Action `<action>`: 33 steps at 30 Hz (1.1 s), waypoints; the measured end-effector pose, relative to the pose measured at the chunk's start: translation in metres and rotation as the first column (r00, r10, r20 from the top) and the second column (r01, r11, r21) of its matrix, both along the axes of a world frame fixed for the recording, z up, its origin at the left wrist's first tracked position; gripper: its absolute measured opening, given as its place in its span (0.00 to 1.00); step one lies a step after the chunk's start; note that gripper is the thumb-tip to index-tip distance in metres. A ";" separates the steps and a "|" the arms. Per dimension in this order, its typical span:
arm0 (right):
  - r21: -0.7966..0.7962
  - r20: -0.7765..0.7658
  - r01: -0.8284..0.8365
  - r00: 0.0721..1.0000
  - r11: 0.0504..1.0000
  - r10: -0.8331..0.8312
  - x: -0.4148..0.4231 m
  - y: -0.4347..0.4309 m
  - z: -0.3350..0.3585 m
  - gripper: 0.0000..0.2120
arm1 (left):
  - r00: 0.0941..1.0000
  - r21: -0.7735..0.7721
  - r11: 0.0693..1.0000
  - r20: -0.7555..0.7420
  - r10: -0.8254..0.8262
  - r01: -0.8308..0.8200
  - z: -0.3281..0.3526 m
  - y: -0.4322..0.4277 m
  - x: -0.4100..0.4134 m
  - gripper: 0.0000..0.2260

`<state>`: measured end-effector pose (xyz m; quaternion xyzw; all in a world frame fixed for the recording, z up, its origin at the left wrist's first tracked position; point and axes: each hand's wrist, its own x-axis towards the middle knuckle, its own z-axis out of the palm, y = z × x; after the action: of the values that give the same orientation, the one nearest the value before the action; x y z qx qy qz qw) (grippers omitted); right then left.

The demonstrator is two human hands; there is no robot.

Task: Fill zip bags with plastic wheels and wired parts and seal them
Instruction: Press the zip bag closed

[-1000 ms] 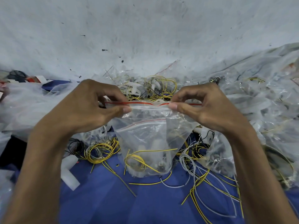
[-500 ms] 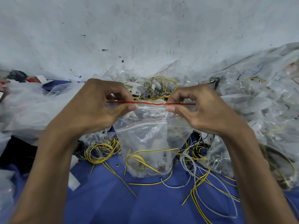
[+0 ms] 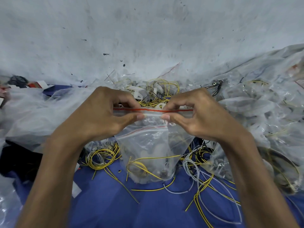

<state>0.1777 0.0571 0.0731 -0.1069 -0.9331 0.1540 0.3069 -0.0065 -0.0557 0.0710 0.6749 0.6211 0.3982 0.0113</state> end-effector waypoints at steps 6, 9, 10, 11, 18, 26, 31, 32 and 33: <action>-0.019 -0.032 0.033 0.999 0.999 -0.034 -0.005 -0.004 -0.001 0.03 | 1.000 0.017 0.999 -0.014 -0.027 0.027 0.000 0.001 0.002 0.08; 0.013 -0.018 0.018 1.000 1.000 -0.018 -0.007 -0.007 -0.001 0.04 | 0.998 0.037 0.998 -0.042 -0.044 0.045 -0.001 0.002 0.003 0.08; 0.032 -0.018 0.013 1.000 0.999 -0.013 -0.006 -0.007 0.000 0.04 | 0.997 0.044 0.997 -0.050 -0.054 0.056 -0.001 0.002 0.004 0.07; 0.049 -0.016 0.007 1.000 0.999 -0.006 -0.006 -0.007 0.000 0.04 | 0.996 0.052 0.996 -0.059 -0.067 0.070 -0.001 0.002 0.005 0.04; -0.011 -0.031 0.010 0.999 1.000 -0.010 -0.006 -0.007 0.001 0.04 | 0.995 0.073 0.992 0.002 -0.101 0.101 0.000 0.004 0.010 0.03; 0.074 -0.059 -0.004 0.998 0.997 0.008 -0.010 -0.009 -0.001 0.02 | 0.993 0.070 0.991 0.011 -0.115 0.113 -0.001 0.004 0.011 0.05; 0.079 -0.069 0.003 0.998 0.997 0.002 -0.015 -0.010 -0.003 0.03 | 0.994 0.012 0.995 0.033 -0.101 0.100 0.003 0.000 0.003 0.04; 0.080 -0.065 -0.001 0.998 0.997 0.006 -0.016 -0.011 -0.003 0.04 | 0.996 -0.009 0.996 0.022 -0.092 0.092 0.003 -0.002 0.000 0.05; 0.081 -0.062 -0.002 0.998 0.997 0.007 -0.016 -0.011 -0.003 0.04 | 0.997 -0.016 0.997 0.008 -0.079 0.079 0.004 -0.004 -0.002 0.05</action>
<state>0.1614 0.0463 0.0698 -0.0873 -0.9289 0.1199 0.3395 -0.0083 -0.0593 0.0753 0.6975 0.5971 0.3948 0.0346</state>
